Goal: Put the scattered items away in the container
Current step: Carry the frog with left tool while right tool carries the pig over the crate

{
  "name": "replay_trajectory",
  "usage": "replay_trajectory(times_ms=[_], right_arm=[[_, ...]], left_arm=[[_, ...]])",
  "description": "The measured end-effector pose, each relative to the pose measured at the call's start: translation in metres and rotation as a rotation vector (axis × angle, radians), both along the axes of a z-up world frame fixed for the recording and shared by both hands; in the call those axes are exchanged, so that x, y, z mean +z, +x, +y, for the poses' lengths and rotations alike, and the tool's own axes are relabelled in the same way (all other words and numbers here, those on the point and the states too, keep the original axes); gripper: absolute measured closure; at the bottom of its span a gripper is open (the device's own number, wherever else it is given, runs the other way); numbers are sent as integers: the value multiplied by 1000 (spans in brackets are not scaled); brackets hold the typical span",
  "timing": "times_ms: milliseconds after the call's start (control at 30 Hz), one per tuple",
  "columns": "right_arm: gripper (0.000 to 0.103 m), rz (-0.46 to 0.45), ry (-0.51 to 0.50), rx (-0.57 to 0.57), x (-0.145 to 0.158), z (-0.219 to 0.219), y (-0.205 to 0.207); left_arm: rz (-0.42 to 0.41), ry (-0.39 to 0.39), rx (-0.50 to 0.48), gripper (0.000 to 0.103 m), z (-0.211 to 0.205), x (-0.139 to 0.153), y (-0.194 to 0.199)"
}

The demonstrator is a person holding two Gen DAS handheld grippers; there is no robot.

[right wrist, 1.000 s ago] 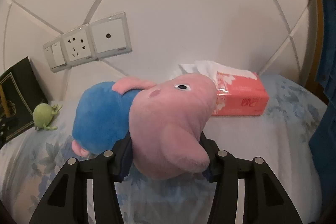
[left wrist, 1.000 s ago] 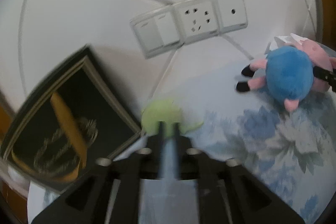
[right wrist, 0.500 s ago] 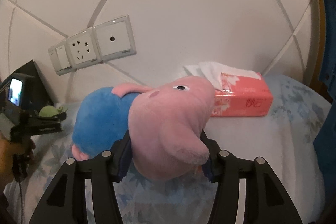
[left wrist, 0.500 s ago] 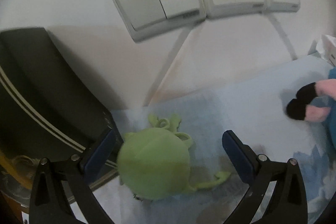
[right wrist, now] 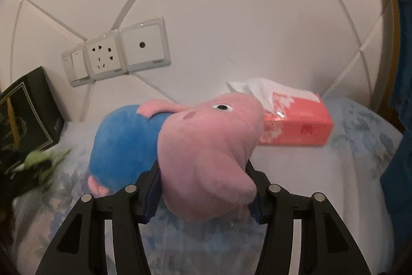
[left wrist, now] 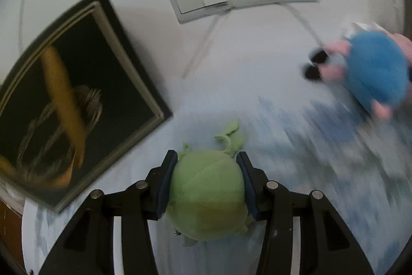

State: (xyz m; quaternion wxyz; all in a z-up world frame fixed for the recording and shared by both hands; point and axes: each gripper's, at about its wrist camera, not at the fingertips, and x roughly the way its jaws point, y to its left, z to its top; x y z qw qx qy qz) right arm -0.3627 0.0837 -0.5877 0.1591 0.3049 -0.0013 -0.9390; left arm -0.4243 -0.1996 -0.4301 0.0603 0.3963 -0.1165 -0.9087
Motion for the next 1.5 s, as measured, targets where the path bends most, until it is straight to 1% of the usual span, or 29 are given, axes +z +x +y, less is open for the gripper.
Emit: replay_trajectory(times_ms=[100,200,267,333,400,433,600,733,800,867,933,1067,1233,1500], right_arm=[[50,-41,-30,-34,-2,11,29],[50,-70,-20,-39,-4,18,71],[50,-95,-7,-42,0,22,98],[50,-122,3,-47,7,28,124],[50,-150,18,-44,13,33,148],[50,-163,29,-42,16,36,161],[50,-257,107,-16,29,53,226],[50,-337,167,6,39,60,269],[50,-370,196,35,46,60,295],[50,-392,234,62,55,60,322],[50,-420,251,82,61,61,342],[51,-437,285,109,79,62,376],[51,-444,298,123,103,62,397],[50,-395,271,139,163,60,414]], left_arm=[[-13,46,-7,57,5,4,41],[-35,96,7,57,5,5,80],[-36,98,7,57,10,9,111],[-57,108,2,57,13,10,138],[-79,107,-2,57,19,14,175],[-91,108,-2,57,17,16,181],[-158,124,1,57,14,26,244],[-201,160,20,57,9,45,283],[-213,174,25,57,9,57,307],[-216,180,20,57,8,69,321],[-219,187,10,57,6,81,332],[-221,188,-10,57,5,103,350],[-215,194,-27,57,8,129,367],[-158,182,-39,57,4,184,393]])
